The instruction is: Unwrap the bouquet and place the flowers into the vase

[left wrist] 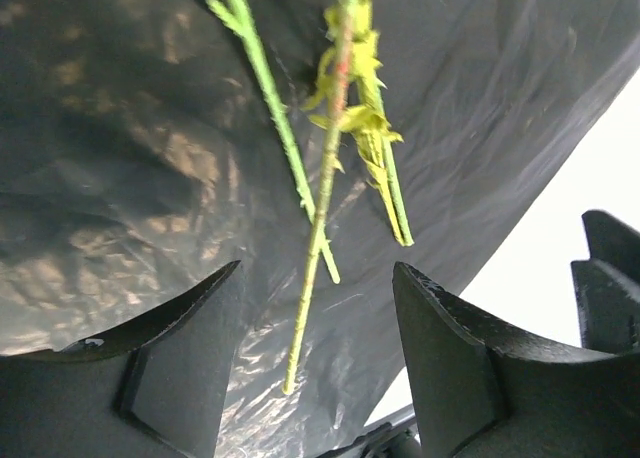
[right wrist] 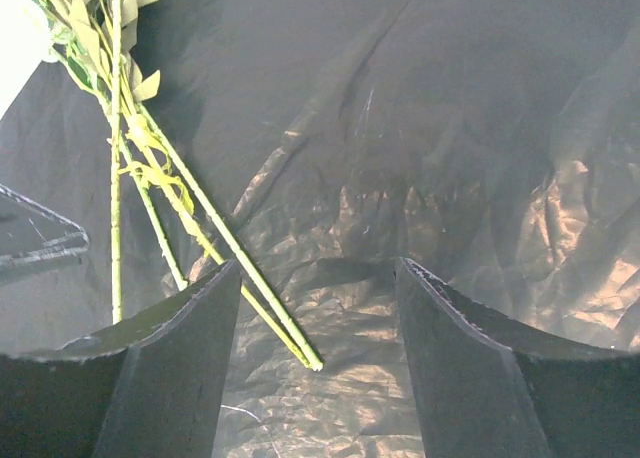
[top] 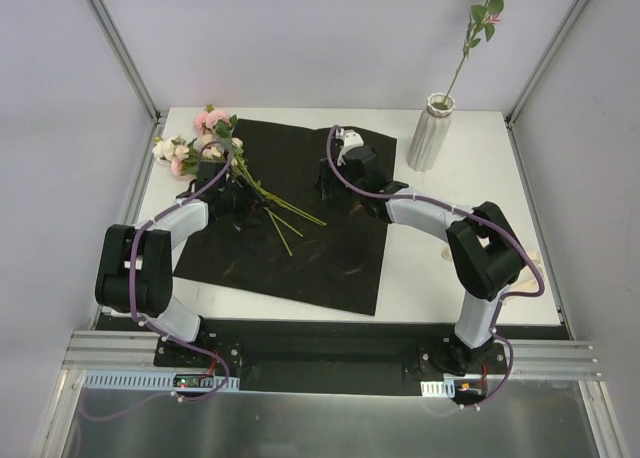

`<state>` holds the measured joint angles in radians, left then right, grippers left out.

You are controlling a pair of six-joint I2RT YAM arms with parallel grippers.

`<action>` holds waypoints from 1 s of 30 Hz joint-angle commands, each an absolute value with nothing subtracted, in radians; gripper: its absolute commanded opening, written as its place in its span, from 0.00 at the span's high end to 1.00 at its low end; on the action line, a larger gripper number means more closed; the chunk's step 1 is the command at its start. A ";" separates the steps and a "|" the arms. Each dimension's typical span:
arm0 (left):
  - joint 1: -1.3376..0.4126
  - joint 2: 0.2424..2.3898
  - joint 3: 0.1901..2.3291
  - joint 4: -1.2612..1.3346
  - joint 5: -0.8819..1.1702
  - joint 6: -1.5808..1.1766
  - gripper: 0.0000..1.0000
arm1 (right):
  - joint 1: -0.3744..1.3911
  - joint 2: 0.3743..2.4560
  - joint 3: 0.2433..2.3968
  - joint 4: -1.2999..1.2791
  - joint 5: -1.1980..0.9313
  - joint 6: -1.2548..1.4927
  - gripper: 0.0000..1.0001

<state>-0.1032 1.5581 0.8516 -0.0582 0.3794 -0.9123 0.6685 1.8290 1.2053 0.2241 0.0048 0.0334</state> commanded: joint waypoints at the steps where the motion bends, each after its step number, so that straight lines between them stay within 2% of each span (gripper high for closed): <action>1: -0.167 1.580 0.845 0.023 0.316 -0.911 0.41 | 0.646 1.776 1.201 0.305 -0.060 0.055 0.35; 4: -0.192 1.598 0.833 0.048 0.256 -0.913 0.43 | 0.640 1.775 1.190 0.314 -0.067 0.063 0.35; 9: -0.190 1.580 0.813 0.046 0.180 -0.896 0.43 | 0.626 1.770 1.177 0.321 -0.077 0.078 0.35; 14: -0.134 1.529 0.883 0.005 0.160 -0.793 0.46 | 0.604 1.766 1.164 0.334 -0.094 0.101 0.35; 18: -0.112 1.624 1.140 -0.174 0.163 -0.674 0.52 | 0.591 1.779 1.172 0.339 -0.113 0.124 0.35; 24: -0.109 1.771 1.391 -0.362 0.156 -0.653 0.62 | 0.578 1.790 1.181 0.342 -0.133 0.144 0.35; 26: -0.113 1.789 1.399 -0.386 0.169 -0.664 0.61 | 0.572 1.792 1.180 0.342 -0.140 0.147 0.35; 30: -0.158 1.786 1.319 -0.387 0.155 -0.661 0.54 | 0.561 1.795 1.180 0.351 -0.149 0.166 0.35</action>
